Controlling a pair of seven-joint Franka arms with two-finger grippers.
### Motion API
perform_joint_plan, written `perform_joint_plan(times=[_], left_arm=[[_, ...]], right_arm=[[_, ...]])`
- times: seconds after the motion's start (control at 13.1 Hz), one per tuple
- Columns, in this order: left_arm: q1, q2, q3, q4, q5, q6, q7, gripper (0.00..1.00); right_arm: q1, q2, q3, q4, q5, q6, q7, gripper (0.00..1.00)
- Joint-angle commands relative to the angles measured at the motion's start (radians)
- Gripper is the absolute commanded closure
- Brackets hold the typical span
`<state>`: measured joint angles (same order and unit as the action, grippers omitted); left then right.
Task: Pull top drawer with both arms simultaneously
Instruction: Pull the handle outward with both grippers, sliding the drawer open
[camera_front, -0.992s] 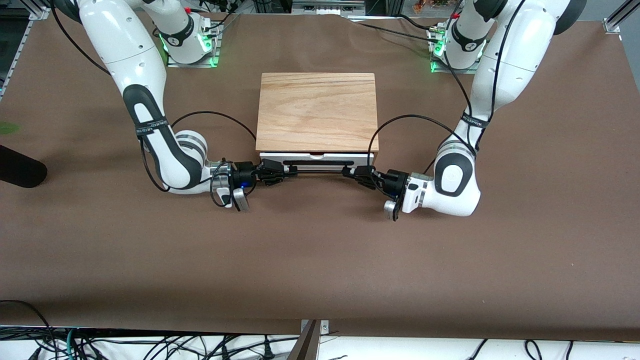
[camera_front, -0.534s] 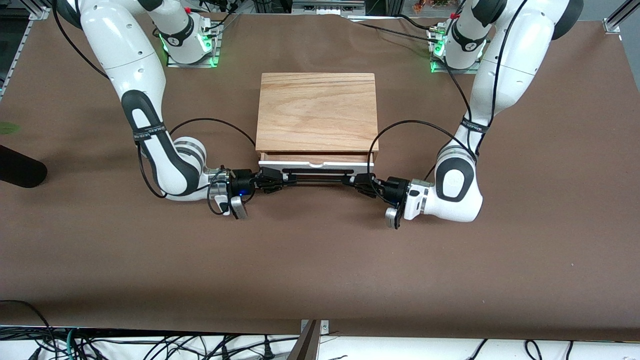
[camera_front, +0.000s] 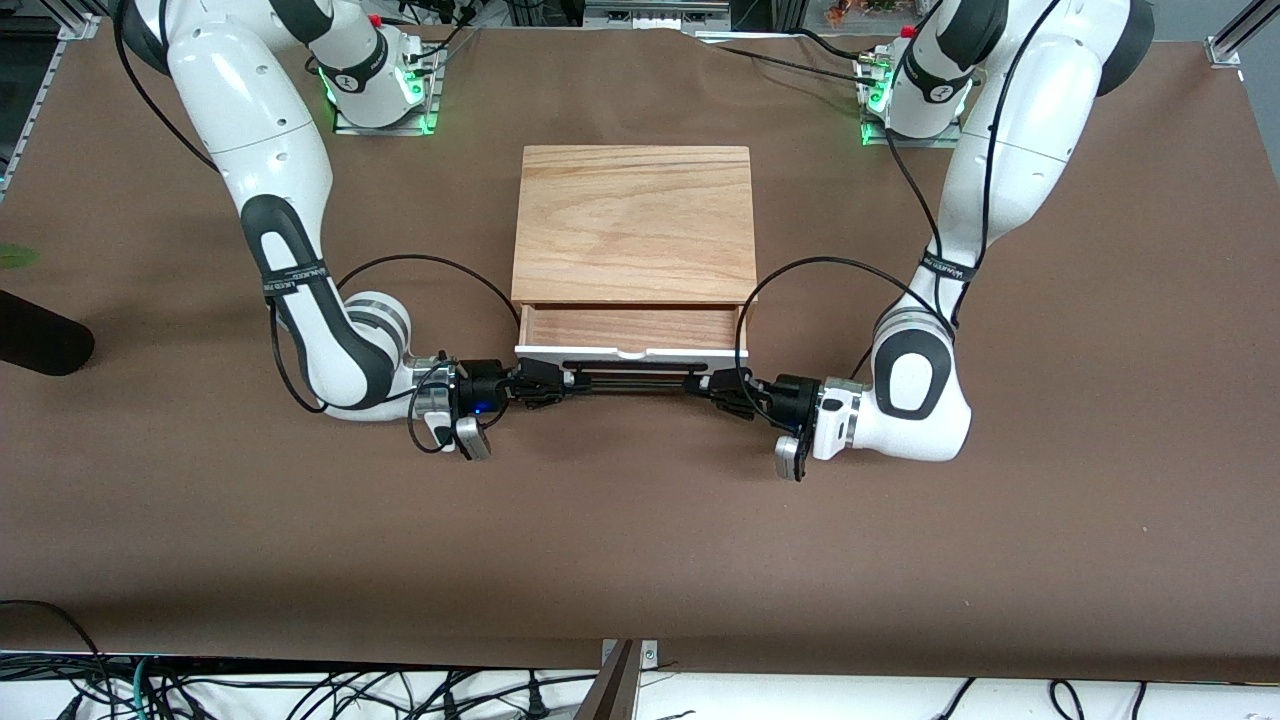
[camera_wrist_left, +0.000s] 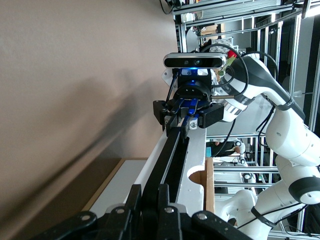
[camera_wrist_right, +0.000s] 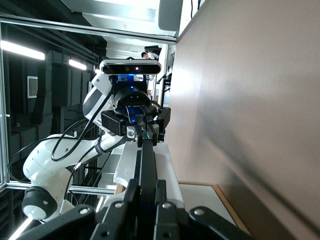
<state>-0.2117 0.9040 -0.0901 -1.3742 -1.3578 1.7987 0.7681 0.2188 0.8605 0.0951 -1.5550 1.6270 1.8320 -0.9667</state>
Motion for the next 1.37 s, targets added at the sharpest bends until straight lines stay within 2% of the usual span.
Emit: perform_joint_plan(times=[0.0, 0.23, 0.84, 1.3], left_arm=[[0.002, 0.045, 0.006, 0.116, -0.015, 0.01, -0.042, 0.99], [0.002, 0.058, 0.006, 0.142, -0.017, 0.053, -0.044, 0.99], [-0.002, 0.144, 0.023, 0.303, -0.017, 0.056, -0.116, 1.0], [-0.006, 0.173, 0.021, 0.336, -0.017, 0.106, -0.122, 1.0]], right_arm=[[-0.009, 0.035, 0.006, 0.059, 0.008, 0.013, 0.078, 1.0], [-0.007, 0.037, 0.006, 0.082, 0.008, 0.035, 0.111, 1.0], [-0.007, 0.071, 0.006, 0.151, 0.011, 0.082, 0.114, 1.0], [-0.007, 0.072, 0.006, 0.154, 0.028, 0.101, 0.114, 1.0]])
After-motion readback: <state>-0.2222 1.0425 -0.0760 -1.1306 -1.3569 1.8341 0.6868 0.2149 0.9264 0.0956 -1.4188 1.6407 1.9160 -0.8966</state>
